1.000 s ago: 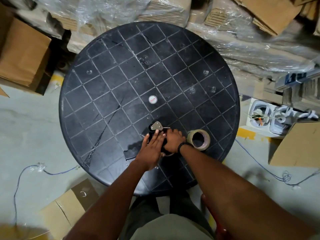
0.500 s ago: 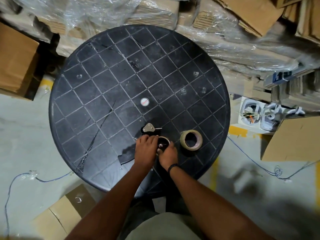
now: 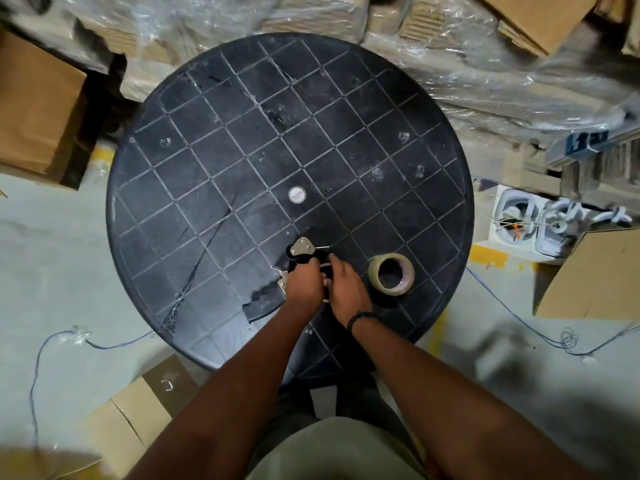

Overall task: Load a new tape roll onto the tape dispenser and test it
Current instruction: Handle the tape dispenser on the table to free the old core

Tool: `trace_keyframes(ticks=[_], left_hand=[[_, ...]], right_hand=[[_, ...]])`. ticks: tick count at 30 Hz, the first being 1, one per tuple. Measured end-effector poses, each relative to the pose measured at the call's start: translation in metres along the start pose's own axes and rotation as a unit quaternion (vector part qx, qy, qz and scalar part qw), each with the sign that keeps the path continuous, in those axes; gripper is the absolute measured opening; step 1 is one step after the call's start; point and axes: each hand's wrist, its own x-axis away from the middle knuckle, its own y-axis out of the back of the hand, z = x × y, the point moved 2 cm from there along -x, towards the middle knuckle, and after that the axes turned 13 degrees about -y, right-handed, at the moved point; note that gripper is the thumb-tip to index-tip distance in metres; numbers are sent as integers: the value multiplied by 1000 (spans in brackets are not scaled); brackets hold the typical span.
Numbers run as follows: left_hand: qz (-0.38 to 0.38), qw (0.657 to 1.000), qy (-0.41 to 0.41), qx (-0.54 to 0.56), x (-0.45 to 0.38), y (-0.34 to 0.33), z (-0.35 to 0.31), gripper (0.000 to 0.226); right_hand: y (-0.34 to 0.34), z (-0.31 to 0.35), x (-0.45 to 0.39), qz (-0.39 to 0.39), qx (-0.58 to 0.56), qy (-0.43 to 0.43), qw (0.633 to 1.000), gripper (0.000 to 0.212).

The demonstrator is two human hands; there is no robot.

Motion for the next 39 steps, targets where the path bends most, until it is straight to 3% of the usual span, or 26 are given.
trace_keyframes(ticks=[9,12,17,22,26,30,35,39], left_hand=[[-49,996,73,31,3,2,-5,17],[-18,994,102,37,-4,4,-4,25],[23,993,105,43,-9,10,-3,41],[-30,988,141,51,-6,14,-4,24],[-43,989,136,26,-2,17,-7,15],[-82,993,88,19,10,15,-11,10],[-144,986,-28,76,33,13,-18,25],[-143,982,-35,114,48,12,-25,33]], right_hand=[[-3,-8,-17,53,-172,-167,969,52],[0,-4,-21,45,-224,-209,951,42],[-3,-10,-25,49,-214,-254,942,18],[-7,-13,-27,34,-210,-253,944,18],[-4,-6,-20,-22,-192,-246,950,22],[1,0,-2,-59,-155,-150,975,33],[2,5,14,-66,-73,6,995,46],[6,-2,19,-35,-88,-19,995,48]])
